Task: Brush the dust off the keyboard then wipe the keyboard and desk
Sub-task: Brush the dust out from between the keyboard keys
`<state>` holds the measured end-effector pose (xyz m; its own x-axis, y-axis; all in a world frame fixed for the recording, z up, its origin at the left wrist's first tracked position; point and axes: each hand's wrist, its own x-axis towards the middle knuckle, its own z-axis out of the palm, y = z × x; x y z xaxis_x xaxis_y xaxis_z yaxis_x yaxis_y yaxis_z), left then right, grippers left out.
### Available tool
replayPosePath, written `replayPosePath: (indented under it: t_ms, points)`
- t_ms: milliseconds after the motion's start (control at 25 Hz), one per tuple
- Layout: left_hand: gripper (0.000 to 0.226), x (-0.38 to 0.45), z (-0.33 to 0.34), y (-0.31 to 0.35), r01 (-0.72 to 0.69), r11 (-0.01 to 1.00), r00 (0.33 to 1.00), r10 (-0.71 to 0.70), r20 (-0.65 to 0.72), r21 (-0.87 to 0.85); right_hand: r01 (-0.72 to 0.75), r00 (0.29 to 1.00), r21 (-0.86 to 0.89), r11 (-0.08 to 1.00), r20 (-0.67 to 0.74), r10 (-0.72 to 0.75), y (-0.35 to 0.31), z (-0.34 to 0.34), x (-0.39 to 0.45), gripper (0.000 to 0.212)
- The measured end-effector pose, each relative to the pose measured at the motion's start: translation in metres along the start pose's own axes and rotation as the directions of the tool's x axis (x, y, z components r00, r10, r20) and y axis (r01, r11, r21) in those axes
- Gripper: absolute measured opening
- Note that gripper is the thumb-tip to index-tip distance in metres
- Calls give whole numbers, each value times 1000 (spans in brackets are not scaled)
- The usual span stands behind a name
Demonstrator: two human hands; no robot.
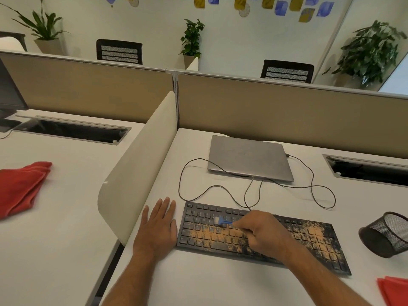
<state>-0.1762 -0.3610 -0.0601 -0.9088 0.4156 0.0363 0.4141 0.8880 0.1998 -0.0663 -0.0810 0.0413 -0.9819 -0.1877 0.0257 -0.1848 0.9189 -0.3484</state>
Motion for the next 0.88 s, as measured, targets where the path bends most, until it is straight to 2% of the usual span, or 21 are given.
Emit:
replayPosePath:
  t_ms: [120,280,480,640,800,880]
  points:
    - [77,0,0,0,-1,1000,1000,1,-5,-8,-24,1000,-24,999,17,24,2,-9,-1,34]
    - [76,1,3,-2,4,1000,1000,-4,-13,-15,-59,991,47,997,-119,64,11,-15,-1,29]
    - [76,1,2,-2,5,1000,1000,-5,-2,-12,-49,999,60,997,-2,49,17,-11,-11,29]
    - [78,0,1,-1,4,1000,1000,-4,4,-10,-64,987,191,980,-130,90,24,-11,-12,26]
    - [77,0,1,-1,4,1000,1000,-4,-2,-14,-32,998,88,996,-55,37,24,-5,-14,28]
    - [77,1,1,0,8,1000,1000,-8,3,-16,-21,998,128,992,-59,28,25,-6,-15,25]
